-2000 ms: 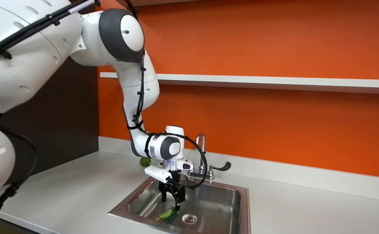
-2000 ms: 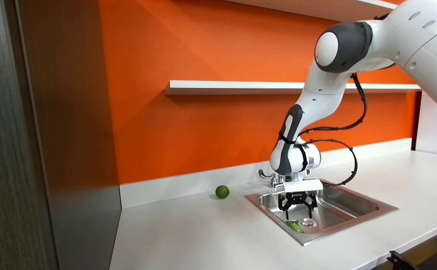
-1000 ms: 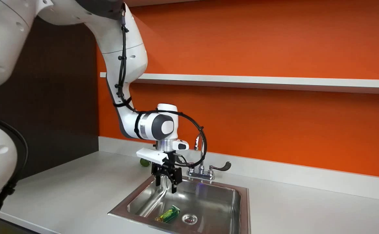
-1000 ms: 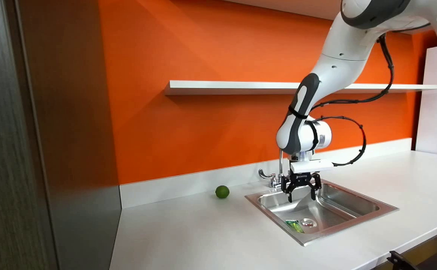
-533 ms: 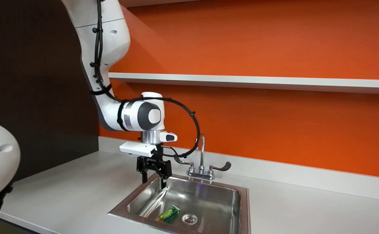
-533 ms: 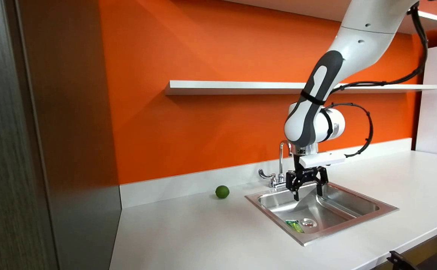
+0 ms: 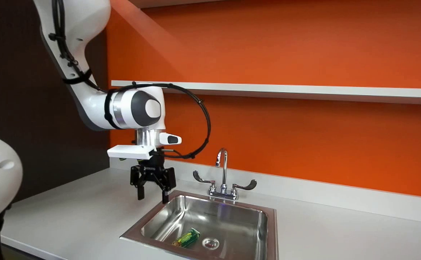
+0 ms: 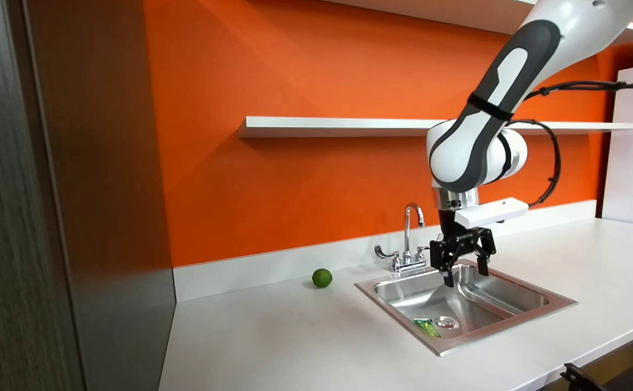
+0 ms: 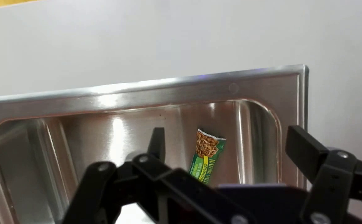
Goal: Move the green bar to the sink
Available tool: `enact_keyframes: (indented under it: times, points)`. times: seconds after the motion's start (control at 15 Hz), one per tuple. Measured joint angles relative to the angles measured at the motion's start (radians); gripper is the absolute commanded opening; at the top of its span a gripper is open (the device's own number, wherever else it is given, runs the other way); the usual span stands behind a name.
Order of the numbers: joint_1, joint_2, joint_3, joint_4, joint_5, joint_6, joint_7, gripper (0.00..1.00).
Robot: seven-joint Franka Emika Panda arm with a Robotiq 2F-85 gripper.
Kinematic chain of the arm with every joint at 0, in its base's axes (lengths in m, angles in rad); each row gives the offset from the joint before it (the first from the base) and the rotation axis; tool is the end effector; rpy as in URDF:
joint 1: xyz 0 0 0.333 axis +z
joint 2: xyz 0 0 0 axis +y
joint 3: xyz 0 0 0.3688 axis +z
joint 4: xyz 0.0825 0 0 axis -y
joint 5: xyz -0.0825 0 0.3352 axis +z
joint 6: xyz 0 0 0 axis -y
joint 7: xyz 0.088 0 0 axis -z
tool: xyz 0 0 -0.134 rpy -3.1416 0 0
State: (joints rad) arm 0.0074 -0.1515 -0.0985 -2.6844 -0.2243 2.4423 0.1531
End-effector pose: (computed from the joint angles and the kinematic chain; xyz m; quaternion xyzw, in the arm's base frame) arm 0.3593 -0.0368 0.3407 0.9966 -0.0319 -0.0428 0.0621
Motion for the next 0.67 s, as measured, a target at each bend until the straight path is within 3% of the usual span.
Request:
enact_keyframes:
  times: [0.4, 0.67]
  points:
    - [0.000, -0.179, 0.056, -0.073, 0.000, -0.136, 0.000, 1.00]
    - [0.000, -0.212, 0.061, -0.089, 0.000, -0.145, 0.000, 1.00]
